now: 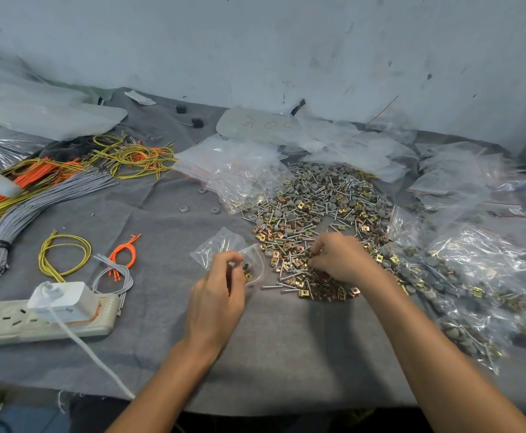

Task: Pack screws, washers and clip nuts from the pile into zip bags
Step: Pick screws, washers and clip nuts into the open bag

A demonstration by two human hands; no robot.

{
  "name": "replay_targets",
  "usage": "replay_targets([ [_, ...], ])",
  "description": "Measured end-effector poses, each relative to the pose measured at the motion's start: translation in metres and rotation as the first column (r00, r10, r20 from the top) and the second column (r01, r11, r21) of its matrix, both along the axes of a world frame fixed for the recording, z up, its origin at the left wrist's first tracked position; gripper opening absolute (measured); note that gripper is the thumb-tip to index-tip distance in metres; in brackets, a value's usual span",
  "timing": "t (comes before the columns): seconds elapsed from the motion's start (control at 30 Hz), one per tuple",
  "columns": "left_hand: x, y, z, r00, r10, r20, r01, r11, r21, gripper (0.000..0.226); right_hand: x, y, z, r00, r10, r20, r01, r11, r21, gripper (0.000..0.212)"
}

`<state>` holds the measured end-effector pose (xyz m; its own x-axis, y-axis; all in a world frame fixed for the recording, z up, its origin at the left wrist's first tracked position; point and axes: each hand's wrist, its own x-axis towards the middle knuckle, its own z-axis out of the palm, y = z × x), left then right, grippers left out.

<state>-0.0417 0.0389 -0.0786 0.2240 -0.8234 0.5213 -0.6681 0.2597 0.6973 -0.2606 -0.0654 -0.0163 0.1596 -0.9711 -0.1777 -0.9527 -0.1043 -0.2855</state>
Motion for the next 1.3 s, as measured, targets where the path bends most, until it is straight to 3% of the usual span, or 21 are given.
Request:
replay_targets([
  [0.23, 0.000, 0.000, -0.001, 1.000, 0.001, -0.002, -0.001, 1.000, -0.011, 0.022, 0.007, 0.007, -0.001, 0.994, 0.113, 0.000, -0.113, 0.994, 0.017, 0.017],
  [0.33, -0.001, 0.001, 0.001, 1.000, -0.004, -0.009, 0.004, 1.000, -0.013, 0.022, -0.003, 0.010, -0.001, 0.988, 0.103, 0.118, -0.102, 0.995, -0.018, 0.021],
  [0.4, -0.001, 0.001, 0.002, 1.000, 0.002, -0.010, -0.002, 1.000, -0.012, 0.022, -0.011, 0.016, 0.000, 0.954, 0.084, 0.288, -0.069, 0.996, -0.061, 0.018],
  [0.47, 0.000, 0.000, 0.002, 1.000, 0.011, -0.012, -0.011, 1.000, -0.004, 0.020, -0.017, 0.026, 0.004, 0.845, 0.063, 0.530, -0.041, 0.998, -0.053, 0.013],
  [0.53, 0.000, 0.000, 0.001, 1.000, 0.011, -0.007, -0.011, 1.000, -0.003, 0.018, -0.020, 0.038, 0.009, 0.681, 0.043, 0.731, -0.057, 0.998, -0.006, 0.011],
  [0.63, -0.001, 0.000, 0.001, 1.000, 0.008, -0.015, -0.008, 1.000, -0.001, 0.019, -0.018, 0.054, 0.016, 0.327, -0.047, 0.944, -0.144, 0.985, 0.099, 0.013],
  [0.7, -0.001, 0.001, 0.001, 1.000, 0.011, -0.017, -0.011, 1.000, 0.005, 0.019, -0.015, 0.063, 0.021, 0.131, -0.101, 0.986, -0.209, 0.970, 0.127, 0.016],
  [0.8, -0.001, 0.002, 0.001, 1.000, 0.009, -0.015, -0.009, 1.000, 0.007, 0.018, -0.009, 0.072, 0.030, 0.027, -0.095, 0.995, -0.251, 0.963, 0.098, 0.019],
  [0.93, -0.001, 0.001, 0.000, 1.000, 0.004, -0.007, -0.004, 1.000, 0.001, 0.018, -0.006, 0.075, 0.038, -0.024, -0.077, 0.997, -0.295, 0.953, 0.067, 0.028],
  [1.0, -0.001, 0.000, 0.000, 1.000, 0.005, -0.003, -0.005, 1.000, 0.000, 0.018, -0.003, 0.075, 0.036, 0.000, -0.076, 0.997, -0.311, 0.948, 0.072, 0.031],
  [1.03, -0.001, 0.000, 0.000, 1.000, 0.007, -0.005, -0.007, 1.000, 0.000, 0.018, 0.000, 0.074, 0.033, 0.056, -0.067, 0.996, -0.301, 0.950, 0.081, 0.032],
  [1.2, -0.001, 0.001, 0.000, 1.000, 0.017, -0.015, -0.017, 1.000, -0.005, 0.014, 0.044, 0.064, 0.000, 0.580, 0.072, 0.811, -0.178, 0.983, 0.041, 0.017],
  [1.3, 0.000, 0.001, 0.000, 1.000, 0.004, -0.013, -0.004, 1.000, -0.008, 0.015, 0.068, 0.058, -0.015, 0.769, 0.210, 0.604, -0.173, 0.978, -0.119, 0.013],
])
